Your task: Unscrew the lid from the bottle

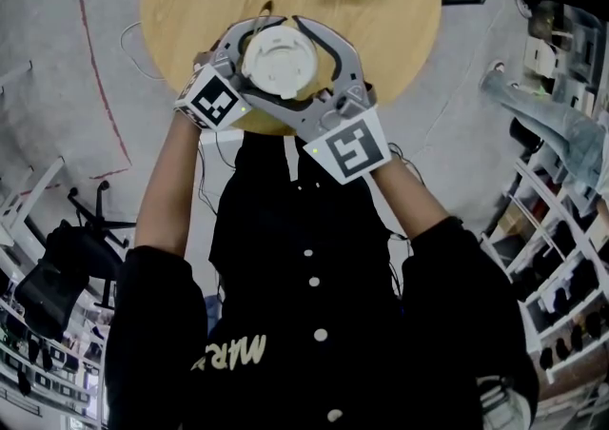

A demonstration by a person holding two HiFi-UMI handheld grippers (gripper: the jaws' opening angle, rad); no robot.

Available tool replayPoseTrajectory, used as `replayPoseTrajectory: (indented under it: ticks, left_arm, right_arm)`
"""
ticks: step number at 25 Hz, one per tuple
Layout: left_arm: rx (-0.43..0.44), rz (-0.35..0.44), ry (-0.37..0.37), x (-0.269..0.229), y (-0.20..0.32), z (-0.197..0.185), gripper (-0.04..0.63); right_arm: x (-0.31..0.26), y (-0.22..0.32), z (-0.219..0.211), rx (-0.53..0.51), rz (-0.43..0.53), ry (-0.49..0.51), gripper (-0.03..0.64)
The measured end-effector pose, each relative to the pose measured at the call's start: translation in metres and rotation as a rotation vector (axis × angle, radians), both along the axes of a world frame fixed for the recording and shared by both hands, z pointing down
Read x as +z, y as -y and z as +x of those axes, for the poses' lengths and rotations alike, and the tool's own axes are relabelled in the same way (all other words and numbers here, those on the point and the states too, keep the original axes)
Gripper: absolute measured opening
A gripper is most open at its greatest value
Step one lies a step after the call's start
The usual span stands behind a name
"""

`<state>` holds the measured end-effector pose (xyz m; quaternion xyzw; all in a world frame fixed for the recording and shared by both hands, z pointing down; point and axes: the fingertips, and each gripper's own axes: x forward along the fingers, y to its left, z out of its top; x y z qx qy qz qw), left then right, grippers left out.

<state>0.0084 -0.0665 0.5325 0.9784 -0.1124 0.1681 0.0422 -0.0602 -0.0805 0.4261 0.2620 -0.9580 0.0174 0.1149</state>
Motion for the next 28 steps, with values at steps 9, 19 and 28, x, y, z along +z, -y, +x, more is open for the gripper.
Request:
replayPoseTrajectory:
  ticks: [9,19,28]
  left_arm:
    - [0.01,0.003,0.007,0.002,-0.001,0.0,0.374]
    - [0.011,0.005,-0.005,0.0,0.0,0.0,0.374]
    - [-0.004,-0.028,0.043,0.0,-0.001,-0.004,0.376]
  right_arm:
    - [0.001,-0.02,-0.005,-0.537,0.005,-0.008,0.469]
    - [-0.02,-0.018,-0.005,-0.591,0.028,0.023,0.469]
    - [-0.057,-0.008,0.001,-0.504,-0.044,0.076,0.469]
